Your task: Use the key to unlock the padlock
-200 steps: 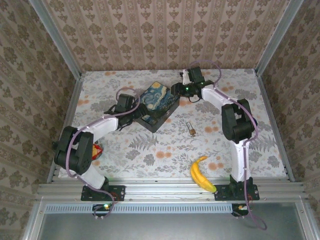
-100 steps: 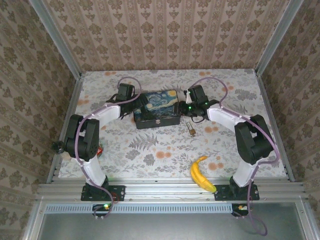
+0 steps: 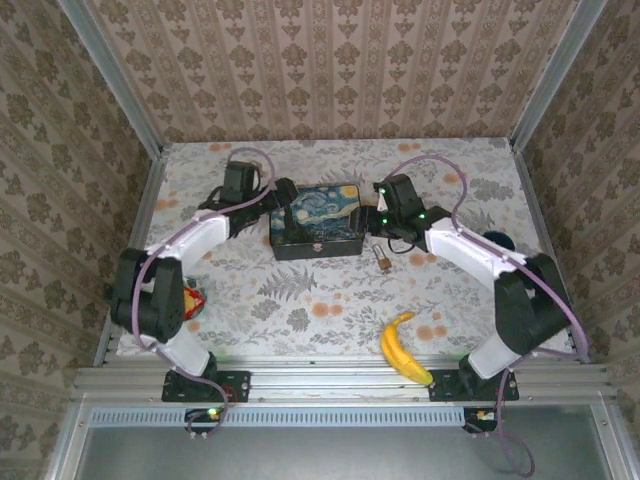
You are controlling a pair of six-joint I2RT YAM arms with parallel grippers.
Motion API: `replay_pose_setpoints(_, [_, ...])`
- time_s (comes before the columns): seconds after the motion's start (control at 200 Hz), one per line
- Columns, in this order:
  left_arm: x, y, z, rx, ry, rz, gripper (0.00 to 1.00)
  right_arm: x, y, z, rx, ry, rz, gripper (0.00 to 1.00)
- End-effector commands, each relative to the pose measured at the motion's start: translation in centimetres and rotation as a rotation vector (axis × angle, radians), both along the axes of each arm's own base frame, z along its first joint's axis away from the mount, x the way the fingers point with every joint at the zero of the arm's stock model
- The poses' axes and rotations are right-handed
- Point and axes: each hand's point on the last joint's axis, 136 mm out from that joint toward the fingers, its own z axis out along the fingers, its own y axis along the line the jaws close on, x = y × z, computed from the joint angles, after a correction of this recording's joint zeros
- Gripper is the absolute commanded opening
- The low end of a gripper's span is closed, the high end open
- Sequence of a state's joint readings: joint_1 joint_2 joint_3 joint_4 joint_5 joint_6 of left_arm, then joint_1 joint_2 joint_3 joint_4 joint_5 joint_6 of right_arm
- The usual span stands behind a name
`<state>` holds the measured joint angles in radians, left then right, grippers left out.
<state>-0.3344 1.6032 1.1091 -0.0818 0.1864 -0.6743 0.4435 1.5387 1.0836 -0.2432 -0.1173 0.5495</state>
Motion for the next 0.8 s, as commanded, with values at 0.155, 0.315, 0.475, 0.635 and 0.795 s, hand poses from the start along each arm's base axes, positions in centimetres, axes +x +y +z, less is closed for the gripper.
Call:
replay_pose_setpoints(0.155, [-4.0,7.2,6.3,0.224,-0.237,0.083,1.0,-4.3,-7.7,3.0,-0.184,-0.121,-0.156,0.66])
replay_pose_setpoints(0.315, [-7.4,11.2,7.1,0.367,-0.357,0.158,1.0,-6.5,-11.3,4.6,-0.254,-0.216,-0.232,0.73])
replay_pose_setpoints(0.475, [-10.4,13.8,7.1,0.456,-0.47,0.217,1.0,-8.3,-14.0,5.9,-0.294,-0.308,-0.304,0.9])
replay_pose_setpoints(0.635, [-12.8,16.2,7.2,0.524,-0.557,0.309,1.0,-9.7,-15.8,6.5,-0.32,-0.39,-0.35,1.0])
replay_pose_setpoints(0.795, [-13.8,17.7,6.7,0.572,-0.609,0.371,1.0,-10.5,-18.0,6.1,-0.347,-0.442,-0.452,1.0])
